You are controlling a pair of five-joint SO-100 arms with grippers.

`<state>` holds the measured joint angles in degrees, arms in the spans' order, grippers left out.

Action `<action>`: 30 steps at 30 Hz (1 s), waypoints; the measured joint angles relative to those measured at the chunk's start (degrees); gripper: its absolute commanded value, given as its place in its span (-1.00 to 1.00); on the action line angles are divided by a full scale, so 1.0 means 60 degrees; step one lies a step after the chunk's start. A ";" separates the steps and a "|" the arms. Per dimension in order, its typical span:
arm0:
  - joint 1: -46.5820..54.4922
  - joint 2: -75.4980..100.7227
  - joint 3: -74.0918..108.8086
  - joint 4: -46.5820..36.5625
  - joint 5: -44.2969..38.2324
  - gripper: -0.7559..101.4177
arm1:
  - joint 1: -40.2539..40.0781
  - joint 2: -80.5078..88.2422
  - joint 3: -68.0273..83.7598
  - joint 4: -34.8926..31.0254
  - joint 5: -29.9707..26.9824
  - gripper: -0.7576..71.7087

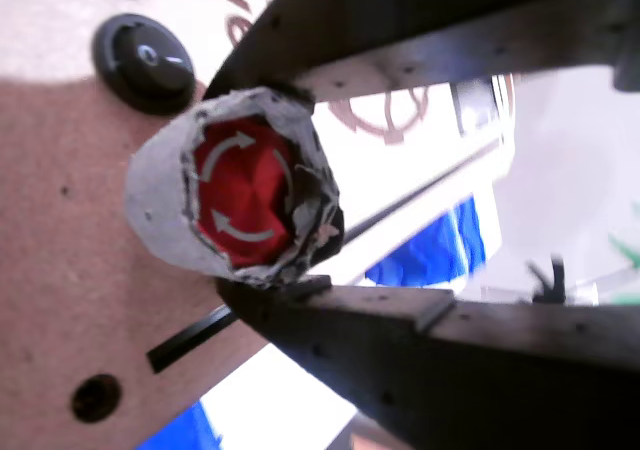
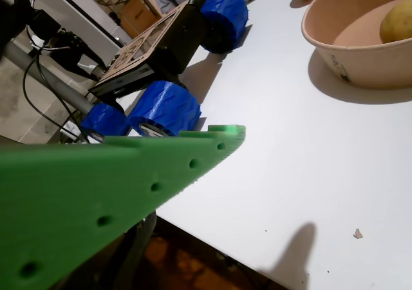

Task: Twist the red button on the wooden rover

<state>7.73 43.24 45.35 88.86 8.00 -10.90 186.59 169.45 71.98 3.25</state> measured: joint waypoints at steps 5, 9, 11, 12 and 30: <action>0.0044 0.0044 0.0015 0.0000 0.0703 -0.99 | 0.0000 0.0000 0.0000 0.0000 0.0000 -0.42; 0.0264 0.0044 0.0029 0.0029 0.1611 -0.99 | 0.0000 0.0000 0.0000 0.0000 0.0000 -0.42; 0.0396 0.0044 0.0029 0.0059 0.2109 -0.99 | 0.0000 0.0000 0.0000 0.0000 0.0000 -0.42; 0.0454 0.0044 0.0029 0.0059 0.2358 -0.99 | 0.0000 0.0000 0.0000 0.0000 0.0000 -0.42; 0.0894 0.0044 0.0044 0.0029 0.5171 -0.99 | 0.0000 0.0000 0.0000 0.0000 0.0000 -0.42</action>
<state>13.10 43.51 45.62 89.03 39.02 -10.90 186.59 169.45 71.98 3.25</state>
